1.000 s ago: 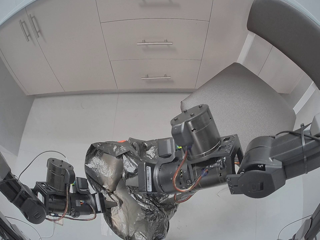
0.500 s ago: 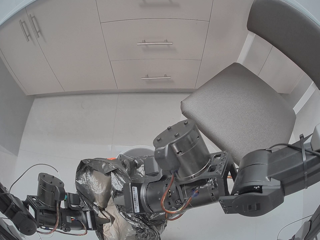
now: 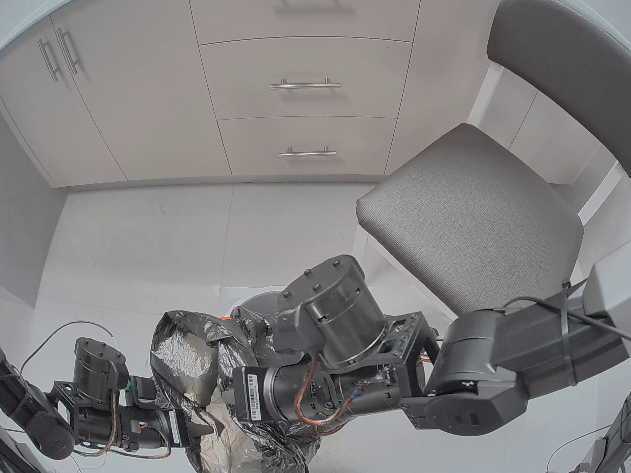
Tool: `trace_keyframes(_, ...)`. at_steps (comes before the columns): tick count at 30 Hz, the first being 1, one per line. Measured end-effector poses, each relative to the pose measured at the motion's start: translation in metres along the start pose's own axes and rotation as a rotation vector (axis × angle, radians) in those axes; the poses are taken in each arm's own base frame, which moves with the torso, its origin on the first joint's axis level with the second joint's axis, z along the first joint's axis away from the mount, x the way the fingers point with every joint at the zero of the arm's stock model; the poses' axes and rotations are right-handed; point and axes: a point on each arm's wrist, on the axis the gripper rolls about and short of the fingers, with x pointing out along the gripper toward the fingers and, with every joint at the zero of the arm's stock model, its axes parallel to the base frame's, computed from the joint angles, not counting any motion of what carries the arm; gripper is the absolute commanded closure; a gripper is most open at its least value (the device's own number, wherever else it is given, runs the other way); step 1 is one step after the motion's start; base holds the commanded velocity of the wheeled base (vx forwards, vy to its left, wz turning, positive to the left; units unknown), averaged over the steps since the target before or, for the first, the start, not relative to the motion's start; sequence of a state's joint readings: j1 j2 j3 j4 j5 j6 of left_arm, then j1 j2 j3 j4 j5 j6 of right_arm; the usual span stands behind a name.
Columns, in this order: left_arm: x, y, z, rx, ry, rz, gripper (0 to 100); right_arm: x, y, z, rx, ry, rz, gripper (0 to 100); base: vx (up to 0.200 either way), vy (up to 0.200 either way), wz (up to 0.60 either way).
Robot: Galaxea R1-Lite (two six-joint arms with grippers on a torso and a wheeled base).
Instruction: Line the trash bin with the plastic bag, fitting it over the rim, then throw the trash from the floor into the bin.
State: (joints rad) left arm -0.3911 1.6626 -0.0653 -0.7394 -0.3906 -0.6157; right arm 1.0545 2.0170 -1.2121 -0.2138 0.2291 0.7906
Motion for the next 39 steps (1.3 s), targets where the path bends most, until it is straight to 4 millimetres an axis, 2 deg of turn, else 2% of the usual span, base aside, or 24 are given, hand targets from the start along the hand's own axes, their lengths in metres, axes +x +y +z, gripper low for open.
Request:
trace_keyframes(4,0.006,0.001,0.013,-0.016,-0.029,0.007,100,0.004,-0.007,0.009,0.002,-0.028,-0.019,100,0.0,0.0,0.0)
trace_keyframes(10,0.019,-0.001,0.037,-0.019,-0.064,0.003,100,0.001,-0.016,0.035,-0.025,-0.107,-0.046,100,0.0,0.0,0.0)
trace_keyframes(15,0.031,0.0,0.049,0.024,-0.071,0.012,100,0.002,-0.021,0.047,-0.024,-0.158,-0.071,100,0.0,0.0,0.0)
trace_keyframes(23,0.047,0.005,0.064,0.055,-0.131,0.012,100,0.014,-0.032,0.053,-0.023,-0.206,-0.14,100,0.0,0.0,0.0)
trace_keyframes(34,0.068,0.029,0.078,0.084,-0.193,0.041,100,0.033,-0.05,0.07,-0.018,-0.285,-0.226,100,0.0,0.0,0.0)
trace_keyframes(39,0.072,0.036,0.083,0.093,-0.202,0.063,100,0.037,-0.061,0.073,-0.022,-0.294,-0.26,100,0.0,0.0,0.0)
